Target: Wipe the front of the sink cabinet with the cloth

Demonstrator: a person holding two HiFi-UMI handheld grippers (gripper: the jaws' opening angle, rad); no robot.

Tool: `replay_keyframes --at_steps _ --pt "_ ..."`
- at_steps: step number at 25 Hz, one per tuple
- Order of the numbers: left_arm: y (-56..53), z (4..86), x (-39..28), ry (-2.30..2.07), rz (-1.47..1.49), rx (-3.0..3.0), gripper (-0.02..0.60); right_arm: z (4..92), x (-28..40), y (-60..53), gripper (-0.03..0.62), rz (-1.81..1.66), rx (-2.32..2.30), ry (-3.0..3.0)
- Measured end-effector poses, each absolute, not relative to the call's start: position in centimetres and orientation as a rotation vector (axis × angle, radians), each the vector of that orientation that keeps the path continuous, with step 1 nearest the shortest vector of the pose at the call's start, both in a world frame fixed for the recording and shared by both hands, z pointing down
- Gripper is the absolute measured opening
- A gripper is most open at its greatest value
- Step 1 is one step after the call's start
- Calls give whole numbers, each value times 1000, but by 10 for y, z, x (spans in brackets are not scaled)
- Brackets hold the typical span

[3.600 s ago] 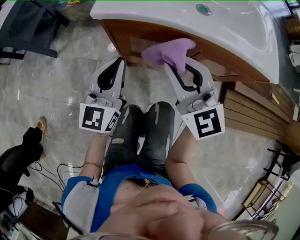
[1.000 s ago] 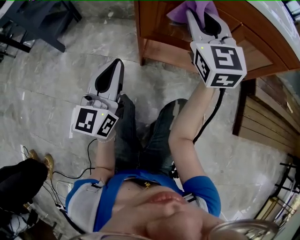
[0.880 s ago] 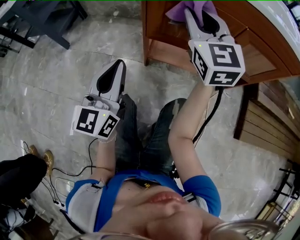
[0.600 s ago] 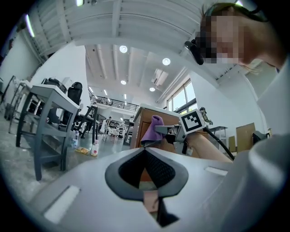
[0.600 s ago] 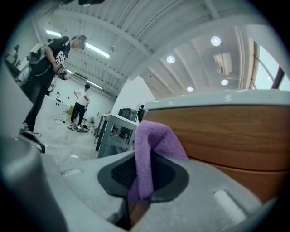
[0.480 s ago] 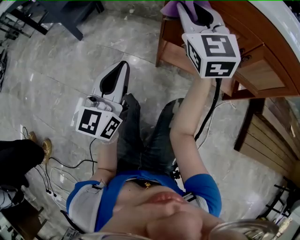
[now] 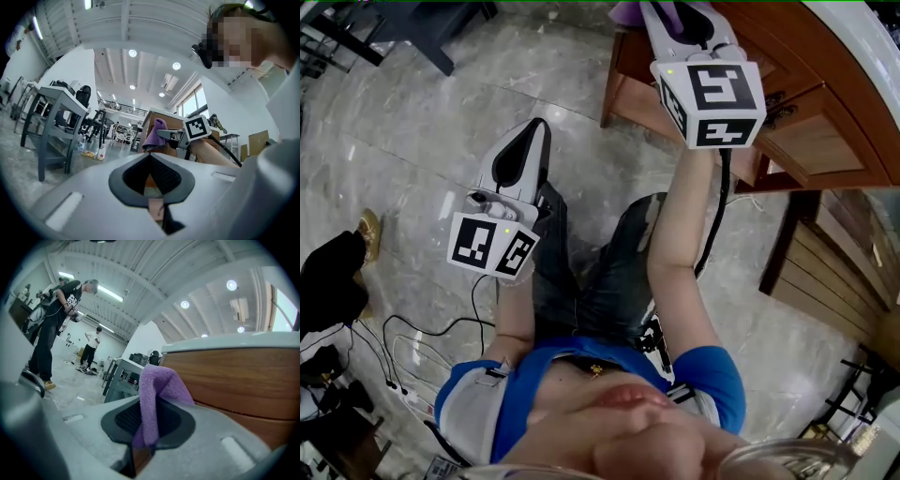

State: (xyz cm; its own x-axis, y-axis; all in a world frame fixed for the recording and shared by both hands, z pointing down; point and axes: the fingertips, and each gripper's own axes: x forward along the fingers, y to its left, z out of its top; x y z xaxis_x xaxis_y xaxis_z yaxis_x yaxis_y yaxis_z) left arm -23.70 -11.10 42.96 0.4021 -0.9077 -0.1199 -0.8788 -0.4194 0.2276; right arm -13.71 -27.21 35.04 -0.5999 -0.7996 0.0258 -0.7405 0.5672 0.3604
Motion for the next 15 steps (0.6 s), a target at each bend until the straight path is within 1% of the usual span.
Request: replay_keyframes --at_steps 7,15 --pt "-117 436 -230 -1604 -326 2526 -2 367 -138 -274 60 -452 1293 -2586" --pt "-117 447 -223 -1558 -334 2513 -2 410 -149 -276 61 -387 1231 -2496"
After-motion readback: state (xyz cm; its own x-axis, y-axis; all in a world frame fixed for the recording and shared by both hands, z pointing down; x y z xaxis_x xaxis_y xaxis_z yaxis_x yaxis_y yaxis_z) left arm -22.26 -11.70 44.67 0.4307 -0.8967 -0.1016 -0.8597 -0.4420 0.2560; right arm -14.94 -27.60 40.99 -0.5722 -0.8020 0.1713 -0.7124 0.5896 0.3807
